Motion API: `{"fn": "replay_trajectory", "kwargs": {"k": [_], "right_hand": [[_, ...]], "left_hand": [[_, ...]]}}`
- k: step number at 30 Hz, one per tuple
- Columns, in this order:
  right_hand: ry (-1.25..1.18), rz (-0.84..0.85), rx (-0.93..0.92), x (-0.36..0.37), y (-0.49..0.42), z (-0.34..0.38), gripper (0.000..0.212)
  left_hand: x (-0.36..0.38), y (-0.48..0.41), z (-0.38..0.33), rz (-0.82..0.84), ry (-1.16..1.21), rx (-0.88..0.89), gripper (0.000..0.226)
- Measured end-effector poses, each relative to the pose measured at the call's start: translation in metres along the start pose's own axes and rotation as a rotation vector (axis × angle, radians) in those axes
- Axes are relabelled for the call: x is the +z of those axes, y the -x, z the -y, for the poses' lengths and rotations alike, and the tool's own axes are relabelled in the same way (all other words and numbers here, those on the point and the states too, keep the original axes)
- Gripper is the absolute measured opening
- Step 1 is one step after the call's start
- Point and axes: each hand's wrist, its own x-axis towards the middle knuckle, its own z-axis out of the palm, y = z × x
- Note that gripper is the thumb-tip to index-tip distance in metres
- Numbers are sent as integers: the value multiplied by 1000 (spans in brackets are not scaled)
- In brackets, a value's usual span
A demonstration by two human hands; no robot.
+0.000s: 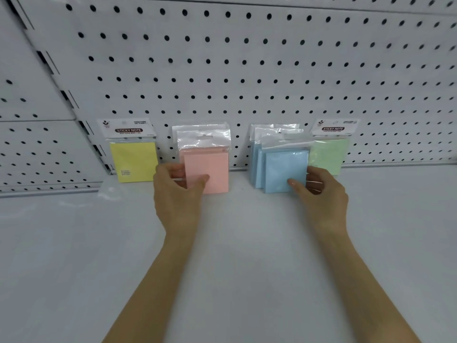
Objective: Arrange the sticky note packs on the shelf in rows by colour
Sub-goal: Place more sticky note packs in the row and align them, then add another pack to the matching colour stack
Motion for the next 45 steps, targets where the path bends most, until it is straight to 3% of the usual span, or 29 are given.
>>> {"fn": "replay_trajectory", "kwargs": {"k": [13, 19, 22, 24, 28, 30, 36, 40, 45], "right_hand": [[-45, -10, -13, 2, -1, -5, 40], [-153, -55, -4, 2, -1, -6, 49], [-202, -19, -17, -3, 3, -6, 52], [-112, 87, -102, -23, 3, -9, 55], [242, 269, -385, -112, -12, -14, 59], [458, 371, -515, -175, -27, -11, 61], [1091, 576, -662, -348, -55, -21, 71], [1364, 527, -492, -501, -64, -43, 70], [1428, 437, -253, -621, -74, -71, 69]], "left_hand": [[0, -2, 4, -9, -7, 41, 49], [-6, 5, 3, -90, -15, 93, 57], [-9, 23, -5, -78, -119, 150, 58], [-9, 41, -17, -6, -266, 247, 60], [-4, 77, -66, 51, -475, 493, 55], [11, 97, -104, 104, -564, 508, 57], [91, 161, -199, 427, -676, 731, 65], [165, 231, -262, 701, -707, 908, 69], [230, 295, -303, 761, -624, 1037, 68]]}}
